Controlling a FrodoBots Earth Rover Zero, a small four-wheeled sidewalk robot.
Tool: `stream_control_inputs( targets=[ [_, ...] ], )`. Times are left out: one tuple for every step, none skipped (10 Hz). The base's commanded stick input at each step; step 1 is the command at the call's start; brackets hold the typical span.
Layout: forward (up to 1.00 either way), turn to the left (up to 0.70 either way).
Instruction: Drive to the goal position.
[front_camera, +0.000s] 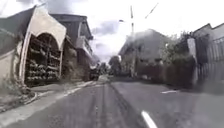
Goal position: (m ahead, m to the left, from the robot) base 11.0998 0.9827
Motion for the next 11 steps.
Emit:
stream_control_inputs(
  targets=[
    [0.85, 0.00],
    [0.85, 0.00],
    [0.85, 0.00],
    [0.85, 0.00],
    [0.85, 0.00],
    [0.85, 0.00],
    [0.85, 0.00],
    [0.85, -0.03],
    [0.85, -0.29],
    [0.85, -0.34],
    [0.85, -0.30]
  ],
)
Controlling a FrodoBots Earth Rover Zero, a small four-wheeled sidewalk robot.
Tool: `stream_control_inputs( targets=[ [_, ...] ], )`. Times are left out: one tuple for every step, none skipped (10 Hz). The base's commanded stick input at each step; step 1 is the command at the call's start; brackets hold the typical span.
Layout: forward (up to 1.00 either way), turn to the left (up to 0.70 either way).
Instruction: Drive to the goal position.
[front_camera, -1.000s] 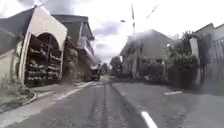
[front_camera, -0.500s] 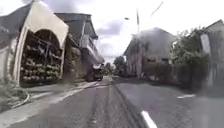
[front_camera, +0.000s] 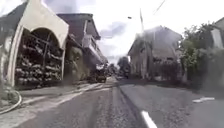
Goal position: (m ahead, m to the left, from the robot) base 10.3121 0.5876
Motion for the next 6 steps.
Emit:
stream_control_inputs(
  targets=[
    [0.85, -0.26],
    [0.85, -0.22],
    [0.85, -0.18],
    [0.85, -0.14],
    [0.85, -0.10],
    [0.85, -0.06]
  ],
)
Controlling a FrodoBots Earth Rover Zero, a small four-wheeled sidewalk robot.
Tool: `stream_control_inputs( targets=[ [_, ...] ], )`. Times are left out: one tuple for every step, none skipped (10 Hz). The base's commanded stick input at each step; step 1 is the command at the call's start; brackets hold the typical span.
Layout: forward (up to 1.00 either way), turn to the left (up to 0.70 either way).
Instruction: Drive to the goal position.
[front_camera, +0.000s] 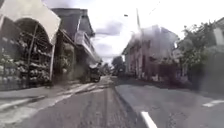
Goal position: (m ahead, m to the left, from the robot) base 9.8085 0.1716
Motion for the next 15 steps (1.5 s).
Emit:
stream_control_inputs(
  targets=[
    [0.85, -0.02],
    [0.85, 0.00],
    [0.85, -0.02],
    [0.85, -0.05],
    [0.85, -0.15],
    [0.85, -0.31],
    [0.85, -0.34],
    [0.85, -0.34],
    [0.85, -0.34],
    [0.85, -0.34],
    [0.85, -0.34],
    [0.85, -0.34],
    [0.85, -0.34],
    [0.85, -0.33],
    [0.85, -0.29]
  ],
)
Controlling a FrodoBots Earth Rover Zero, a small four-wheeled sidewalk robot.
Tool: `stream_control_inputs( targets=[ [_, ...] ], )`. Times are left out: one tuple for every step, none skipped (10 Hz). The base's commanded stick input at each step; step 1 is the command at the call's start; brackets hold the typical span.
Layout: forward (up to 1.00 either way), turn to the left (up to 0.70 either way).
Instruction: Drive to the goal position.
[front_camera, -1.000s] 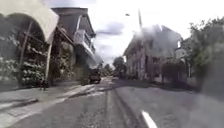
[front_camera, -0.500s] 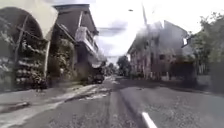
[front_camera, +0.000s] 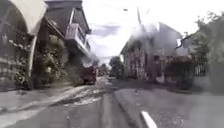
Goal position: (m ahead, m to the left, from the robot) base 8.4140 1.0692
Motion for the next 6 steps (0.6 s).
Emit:
stream_control_inputs(
  targets=[
    [0.85, -0.25],
    [0.85, -0.21],
    [0.85, -0.17],
    [0.85, -0.13],
    [0.85, -0.09],
    [0.85, -0.05]
  ],
)
